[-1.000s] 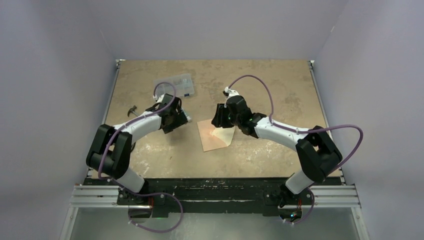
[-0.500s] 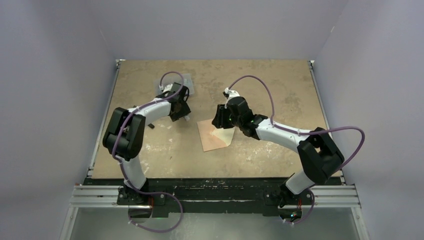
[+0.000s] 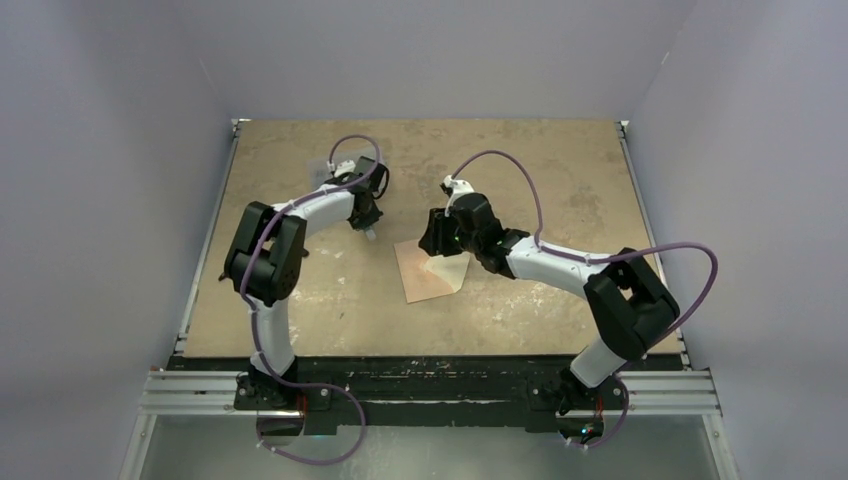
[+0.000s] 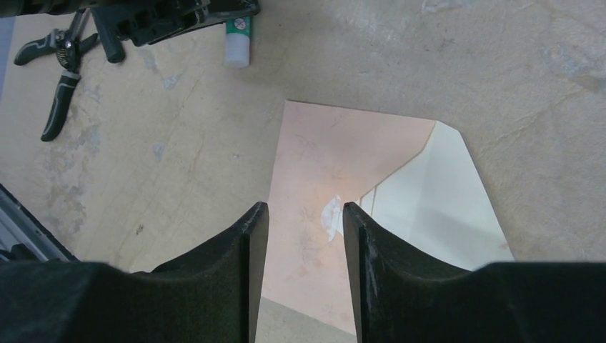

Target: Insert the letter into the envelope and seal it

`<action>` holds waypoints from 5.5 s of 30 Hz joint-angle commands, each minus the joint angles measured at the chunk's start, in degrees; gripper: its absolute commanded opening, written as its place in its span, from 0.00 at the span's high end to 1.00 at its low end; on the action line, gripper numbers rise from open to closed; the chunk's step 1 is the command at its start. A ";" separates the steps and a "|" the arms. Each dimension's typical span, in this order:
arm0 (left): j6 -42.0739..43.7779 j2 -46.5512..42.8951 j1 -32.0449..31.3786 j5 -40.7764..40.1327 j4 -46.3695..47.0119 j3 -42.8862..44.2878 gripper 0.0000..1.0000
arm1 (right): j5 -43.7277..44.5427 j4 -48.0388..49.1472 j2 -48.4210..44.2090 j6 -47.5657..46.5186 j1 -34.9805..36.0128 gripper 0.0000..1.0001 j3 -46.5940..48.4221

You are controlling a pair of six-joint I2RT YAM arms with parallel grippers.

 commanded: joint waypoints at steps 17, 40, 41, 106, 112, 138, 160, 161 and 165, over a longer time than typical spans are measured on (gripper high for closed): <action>-0.08 -25.72 -0.31 28.33 17.04 -16.78 1.00 | -13.55 29.63 5.49 21.64 0.68 0.23 -2.35; 3.66 -33.83 0.16 34.95 17.07 -18.73 0.89 | -15.65 30.11 7.92 18.41 1.51 1.00 1.49; 5.49 -34.16 0.75 36.70 16.77 -18.50 0.77 | -18.08 31.19 7.28 16.75 1.42 1.00 0.90; 5.65 -37.27 6.72 70.41 15.17 -23.45 0.61 | -34.83 -4.30 -5.03 -40.22 1.39 1.00 7.69; 4.91 -37.39 6.72 70.04 15.84 -24.37 0.64 | -35.47 -4.62 -4.56 -40.55 1.39 1.00 7.78; -5.92 -41.23 7.08 64.24 48.90 -21.49 1.00 | -25.35 47.50 -19.98 43.99 -7.93 0.18 -18.36; -7.96 -40.07 7.07 71.49 57.09 -21.38 1.00 | -30.38 68.43 -2.95 63.77 -7.68 0.33 -6.42; -7.54 -40.24 7.08 71.87 56.41 -21.33 1.00 | -31.00 69.45 -2.15 64.41 -7.67 0.37 -6.40; -6.37 -40.74 7.08 71.53 54.75 -20.91 1.00 | -31.89 73.04 -0.09 66.16 -7.67 0.53 -5.69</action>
